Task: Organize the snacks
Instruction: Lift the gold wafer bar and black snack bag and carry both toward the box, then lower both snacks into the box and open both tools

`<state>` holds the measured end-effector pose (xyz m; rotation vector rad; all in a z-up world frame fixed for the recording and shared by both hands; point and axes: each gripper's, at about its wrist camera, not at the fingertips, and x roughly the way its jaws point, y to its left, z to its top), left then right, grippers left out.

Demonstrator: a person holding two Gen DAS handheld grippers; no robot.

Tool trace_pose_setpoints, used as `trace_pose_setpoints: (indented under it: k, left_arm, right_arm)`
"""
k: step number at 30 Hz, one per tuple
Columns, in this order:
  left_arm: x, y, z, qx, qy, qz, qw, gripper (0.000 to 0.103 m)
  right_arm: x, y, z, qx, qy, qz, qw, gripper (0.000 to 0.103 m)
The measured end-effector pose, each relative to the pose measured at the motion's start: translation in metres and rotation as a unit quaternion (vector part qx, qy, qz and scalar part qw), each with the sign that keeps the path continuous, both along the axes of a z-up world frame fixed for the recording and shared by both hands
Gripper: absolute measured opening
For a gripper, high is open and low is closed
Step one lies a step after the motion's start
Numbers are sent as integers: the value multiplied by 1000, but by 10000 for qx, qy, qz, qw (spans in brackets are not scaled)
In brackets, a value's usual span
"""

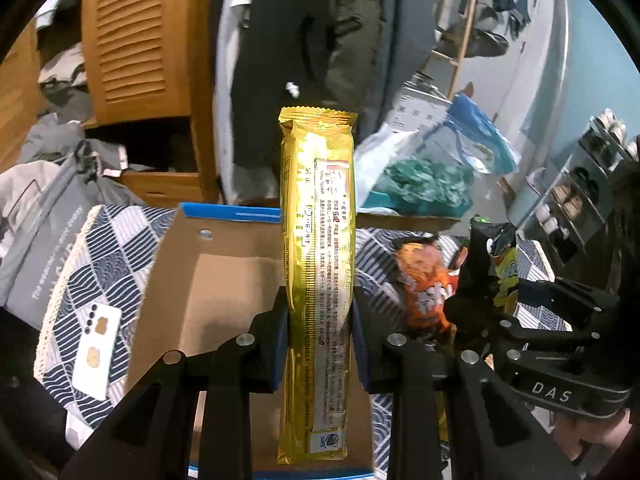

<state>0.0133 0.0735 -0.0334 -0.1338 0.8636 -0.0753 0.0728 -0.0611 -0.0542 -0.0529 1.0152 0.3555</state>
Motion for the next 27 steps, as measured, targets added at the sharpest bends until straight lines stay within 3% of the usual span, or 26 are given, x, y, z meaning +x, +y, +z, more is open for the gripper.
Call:
trace_pose_setpoints:
  k: [16, 21, 27]
  left_arm:
    - [9, 69, -52, -83, 582, 741, 9955, 28]
    - [15, 74, -71, 54, 822, 816, 9933, 29]
    - [13, 85, -84, -158, 1154, 954, 9886, 29]
  right_arm:
    - [19, 90, -43, 179, 684, 564, 9959, 63]
    - [24, 103, -56, 113, 854, 642, 9942, 64]
    - [28, 107, -70, 119, 1088, 675, 9917, 64]
